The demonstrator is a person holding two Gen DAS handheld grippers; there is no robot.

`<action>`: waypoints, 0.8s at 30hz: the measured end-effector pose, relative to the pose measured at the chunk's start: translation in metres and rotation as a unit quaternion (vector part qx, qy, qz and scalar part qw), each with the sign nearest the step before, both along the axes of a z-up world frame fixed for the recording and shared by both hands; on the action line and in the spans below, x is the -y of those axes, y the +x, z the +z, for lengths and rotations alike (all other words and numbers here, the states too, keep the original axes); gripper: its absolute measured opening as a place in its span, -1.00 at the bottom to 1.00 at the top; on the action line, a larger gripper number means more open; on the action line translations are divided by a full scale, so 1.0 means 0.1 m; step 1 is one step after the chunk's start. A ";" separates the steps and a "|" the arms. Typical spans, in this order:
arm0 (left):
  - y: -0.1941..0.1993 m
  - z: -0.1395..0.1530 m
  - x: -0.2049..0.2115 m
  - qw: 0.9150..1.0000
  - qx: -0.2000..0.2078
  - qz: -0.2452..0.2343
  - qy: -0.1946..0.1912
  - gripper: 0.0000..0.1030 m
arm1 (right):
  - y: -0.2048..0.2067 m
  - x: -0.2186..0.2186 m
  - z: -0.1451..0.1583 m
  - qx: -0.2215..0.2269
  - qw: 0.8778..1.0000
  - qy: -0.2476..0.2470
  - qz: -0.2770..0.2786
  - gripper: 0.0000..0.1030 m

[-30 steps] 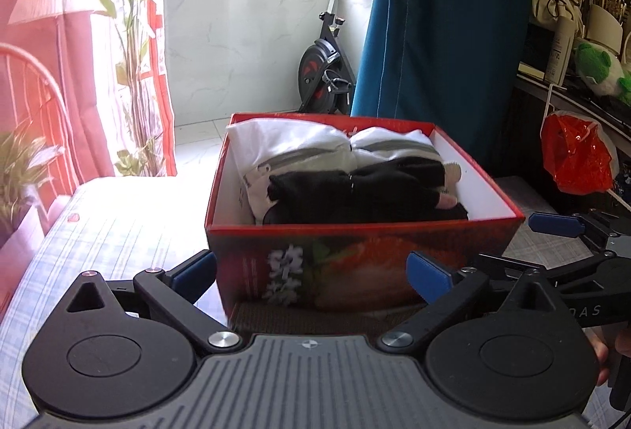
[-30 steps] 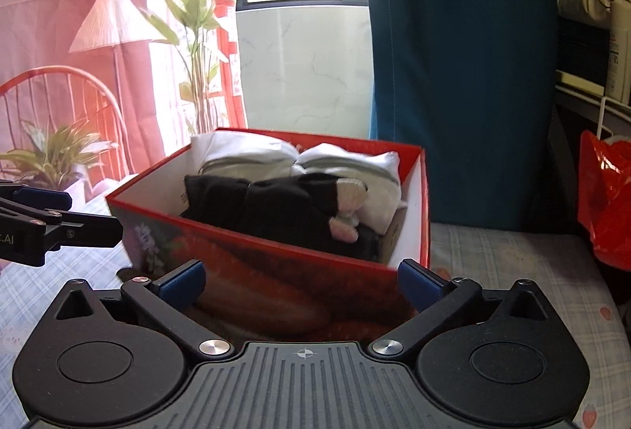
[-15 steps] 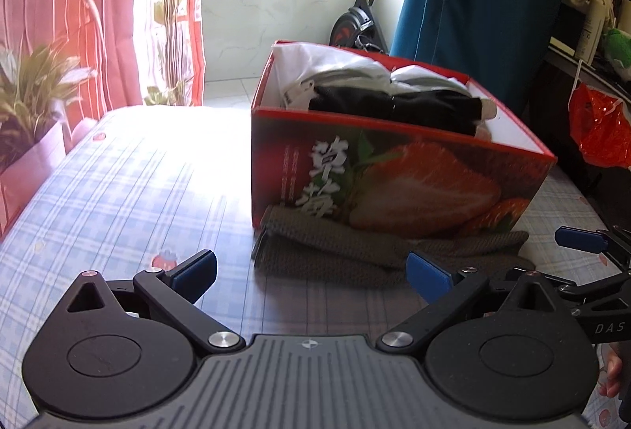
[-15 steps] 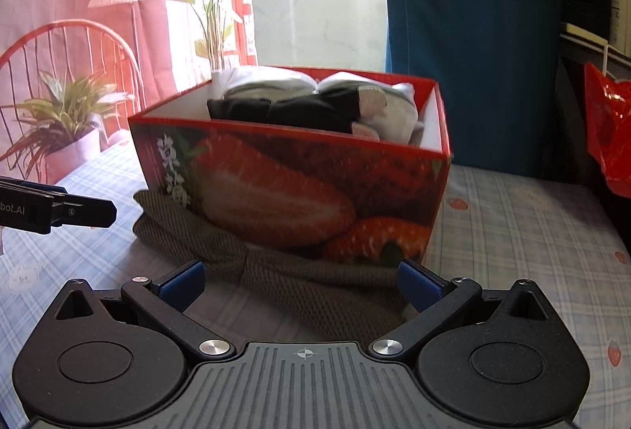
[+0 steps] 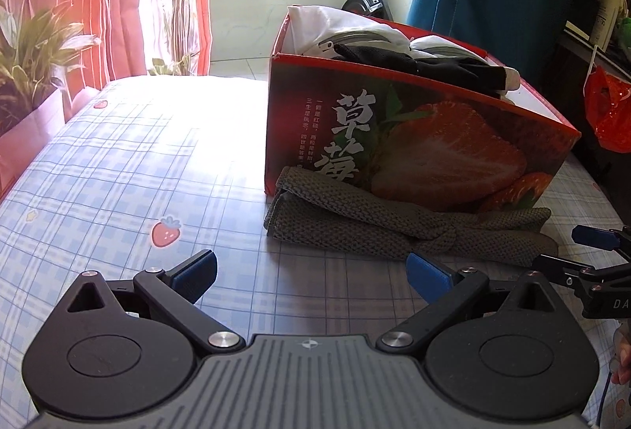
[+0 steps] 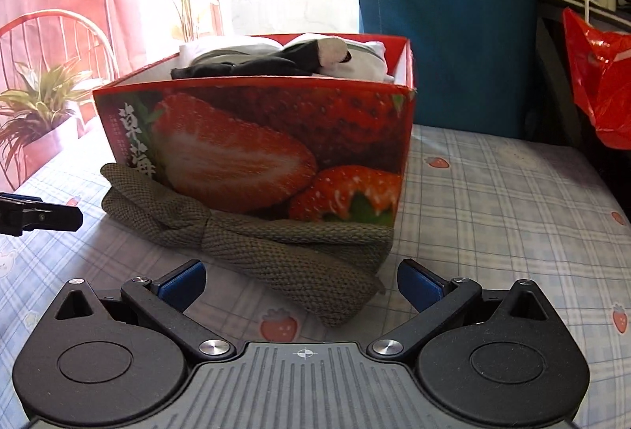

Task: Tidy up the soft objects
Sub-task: 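Withdraw both grippers toward the grey-green knit cloth, then close both grippers on the knotted middle of the knit cloth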

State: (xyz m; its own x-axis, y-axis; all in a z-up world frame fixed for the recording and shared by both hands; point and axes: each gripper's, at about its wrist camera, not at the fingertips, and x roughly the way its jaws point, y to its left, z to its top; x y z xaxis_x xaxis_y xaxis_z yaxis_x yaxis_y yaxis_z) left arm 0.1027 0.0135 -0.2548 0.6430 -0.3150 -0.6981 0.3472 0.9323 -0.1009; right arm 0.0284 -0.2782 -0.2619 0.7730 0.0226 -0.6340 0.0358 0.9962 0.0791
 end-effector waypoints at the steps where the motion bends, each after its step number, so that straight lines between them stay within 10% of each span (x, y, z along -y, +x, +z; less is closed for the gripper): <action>1: 0.02 -0.01 0.01 1.000 0.000 -0.002 -0.003 0.99 | 0.02 0.02 -0.01 0.000 1.000 0.000 -0.001 0.99; 24: 0.82 -0.30 0.35 0.999 -0.030 0.011 -0.011 0.68 | 0.53 0.22 -0.27 0.003 0.999 0.032 -0.040 0.72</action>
State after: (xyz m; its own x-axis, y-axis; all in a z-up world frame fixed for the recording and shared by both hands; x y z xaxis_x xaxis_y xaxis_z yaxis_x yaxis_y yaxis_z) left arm 0.1851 -0.0218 -0.2848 0.6075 -0.3180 -0.7279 0.3204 0.9366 -0.1418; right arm 0.0814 -0.2997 -0.2888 0.7772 0.0005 -0.6293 0.1151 0.9830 0.1429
